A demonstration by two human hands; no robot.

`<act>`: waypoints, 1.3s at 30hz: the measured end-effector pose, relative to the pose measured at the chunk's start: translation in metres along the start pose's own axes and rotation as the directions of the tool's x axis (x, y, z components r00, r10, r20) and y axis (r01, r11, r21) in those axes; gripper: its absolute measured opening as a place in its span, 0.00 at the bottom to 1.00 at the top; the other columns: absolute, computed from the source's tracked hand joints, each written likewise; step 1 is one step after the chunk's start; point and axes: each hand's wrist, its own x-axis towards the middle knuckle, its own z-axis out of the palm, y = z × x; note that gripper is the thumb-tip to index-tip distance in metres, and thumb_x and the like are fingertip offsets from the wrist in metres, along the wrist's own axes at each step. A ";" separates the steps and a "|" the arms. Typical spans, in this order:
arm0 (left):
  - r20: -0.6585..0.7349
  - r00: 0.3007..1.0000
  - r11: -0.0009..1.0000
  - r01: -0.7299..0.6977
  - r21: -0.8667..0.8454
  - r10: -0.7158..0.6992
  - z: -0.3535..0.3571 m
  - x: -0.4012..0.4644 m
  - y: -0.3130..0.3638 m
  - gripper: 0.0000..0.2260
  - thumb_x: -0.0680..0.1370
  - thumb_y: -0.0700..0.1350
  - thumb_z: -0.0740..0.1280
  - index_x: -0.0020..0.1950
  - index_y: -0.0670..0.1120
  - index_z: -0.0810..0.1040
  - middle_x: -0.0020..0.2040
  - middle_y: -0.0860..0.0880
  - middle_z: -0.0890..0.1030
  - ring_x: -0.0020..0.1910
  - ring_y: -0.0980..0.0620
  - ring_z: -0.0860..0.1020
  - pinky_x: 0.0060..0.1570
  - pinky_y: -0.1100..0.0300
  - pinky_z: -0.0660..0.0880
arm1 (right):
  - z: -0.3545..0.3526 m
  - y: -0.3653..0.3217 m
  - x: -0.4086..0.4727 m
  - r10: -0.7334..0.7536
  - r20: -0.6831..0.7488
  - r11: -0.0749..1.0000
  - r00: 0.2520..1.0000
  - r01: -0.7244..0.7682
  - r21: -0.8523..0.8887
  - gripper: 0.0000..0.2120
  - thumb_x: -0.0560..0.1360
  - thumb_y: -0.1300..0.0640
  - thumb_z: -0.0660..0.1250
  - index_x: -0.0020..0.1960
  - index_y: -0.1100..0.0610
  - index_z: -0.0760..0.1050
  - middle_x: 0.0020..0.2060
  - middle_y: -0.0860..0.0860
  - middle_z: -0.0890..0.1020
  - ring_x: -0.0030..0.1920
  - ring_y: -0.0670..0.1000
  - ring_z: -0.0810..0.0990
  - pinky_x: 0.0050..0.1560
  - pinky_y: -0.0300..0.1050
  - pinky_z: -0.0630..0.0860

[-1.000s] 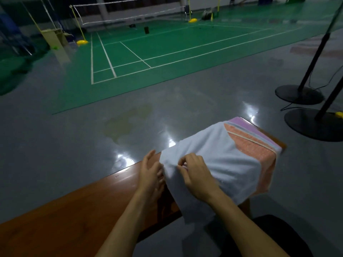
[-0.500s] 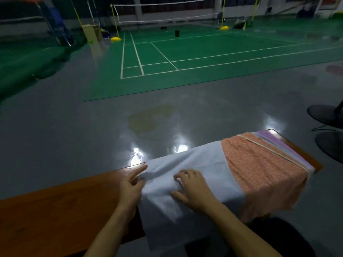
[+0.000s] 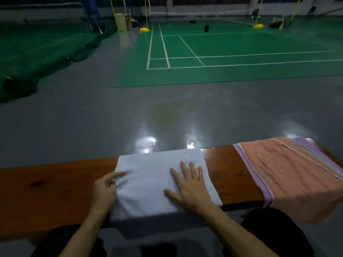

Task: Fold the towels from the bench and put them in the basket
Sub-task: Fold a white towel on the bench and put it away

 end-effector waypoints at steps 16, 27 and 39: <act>0.398 0.913 0.611 -0.366 0.702 0.088 0.036 -0.005 -0.008 0.37 0.78 0.71 0.34 0.86 0.59 0.46 0.86 0.49 0.41 0.84 0.47 0.39 0.83 0.44 0.41 | 0.004 -0.009 0.021 0.029 -0.036 0.999 0.999 -0.029 -0.014 0.37 0.80 0.25 0.39 0.84 0.38 0.38 0.84 0.48 0.37 0.84 0.58 0.34 0.79 0.69 0.33; 0.113 0.983 0.696 -0.185 0.694 0.148 0.015 -0.015 -0.001 0.20 0.81 0.59 0.68 0.67 0.49 0.81 0.68 0.45 0.79 0.64 0.43 0.76 0.60 0.46 0.76 | -0.027 0.043 -0.026 0.269 -0.258 0.963 0.928 -0.264 0.053 0.23 0.81 0.35 0.61 0.70 0.46 0.73 0.70 0.51 0.74 0.67 0.54 0.73 0.64 0.52 0.74; 0.180 0.978 0.983 0.077 0.165 -0.107 0.005 -0.009 0.014 0.21 0.77 0.40 0.76 0.69 0.51 0.77 0.69 0.47 0.77 0.66 0.43 0.76 0.61 0.51 0.76 | -0.047 0.054 -0.035 0.422 -0.130 0.837 0.897 -0.330 0.436 0.09 0.80 0.46 0.71 0.44 0.48 0.76 0.39 0.46 0.81 0.38 0.47 0.81 0.44 0.43 0.82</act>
